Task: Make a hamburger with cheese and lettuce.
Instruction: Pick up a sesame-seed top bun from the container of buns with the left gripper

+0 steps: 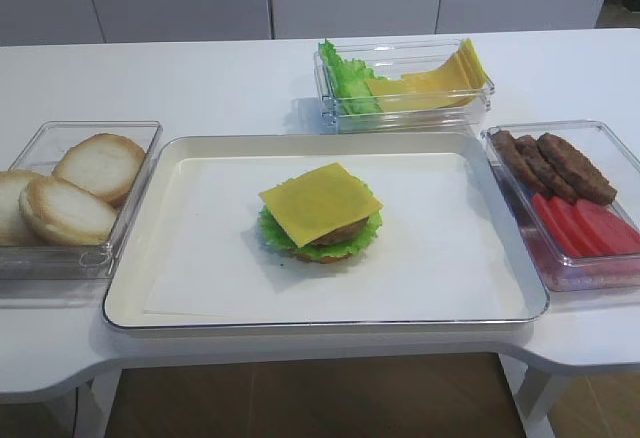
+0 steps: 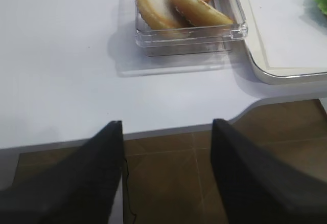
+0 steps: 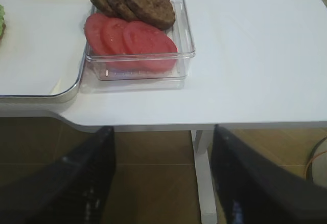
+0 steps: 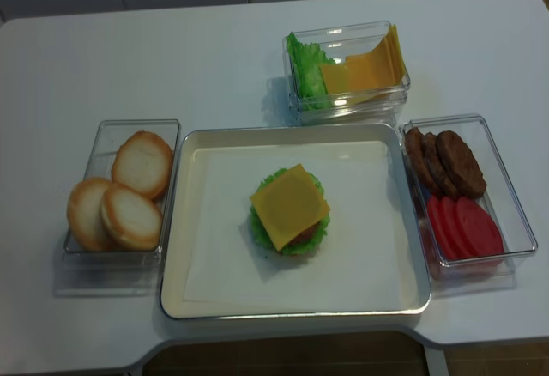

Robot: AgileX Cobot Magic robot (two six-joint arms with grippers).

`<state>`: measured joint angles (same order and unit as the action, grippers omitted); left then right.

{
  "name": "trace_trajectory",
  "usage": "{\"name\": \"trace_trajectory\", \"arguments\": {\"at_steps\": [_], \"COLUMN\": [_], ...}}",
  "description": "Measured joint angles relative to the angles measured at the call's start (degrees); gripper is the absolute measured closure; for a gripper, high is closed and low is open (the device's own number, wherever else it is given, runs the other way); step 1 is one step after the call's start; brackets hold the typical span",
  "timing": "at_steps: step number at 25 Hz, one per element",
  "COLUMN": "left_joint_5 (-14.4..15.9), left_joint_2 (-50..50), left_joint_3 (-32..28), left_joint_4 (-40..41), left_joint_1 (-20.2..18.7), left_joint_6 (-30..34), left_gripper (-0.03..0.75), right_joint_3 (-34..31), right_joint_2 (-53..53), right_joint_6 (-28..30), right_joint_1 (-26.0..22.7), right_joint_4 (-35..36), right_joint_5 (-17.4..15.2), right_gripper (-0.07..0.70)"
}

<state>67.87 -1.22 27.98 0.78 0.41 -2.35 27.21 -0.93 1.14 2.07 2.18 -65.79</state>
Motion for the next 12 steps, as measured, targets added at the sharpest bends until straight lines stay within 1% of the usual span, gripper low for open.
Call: {"name": "trace_trajectory", "arguments": {"at_steps": [12], "left_joint_5": [0.0], "left_joint_2": [0.0], "left_joint_3": [0.0], "left_joint_4": [0.0], "left_joint_1": [0.0], "left_joint_6": [0.0], "left_gripper": [0.316], "right_joint_3": [0.0], "right_joint_2": [0.0], "right_joint_6": [0.1], "right_joint_1": [0.0], "right_joint_4": [0.0], "right_joint_5": [0.0], "right_gripper": [0.181]}}
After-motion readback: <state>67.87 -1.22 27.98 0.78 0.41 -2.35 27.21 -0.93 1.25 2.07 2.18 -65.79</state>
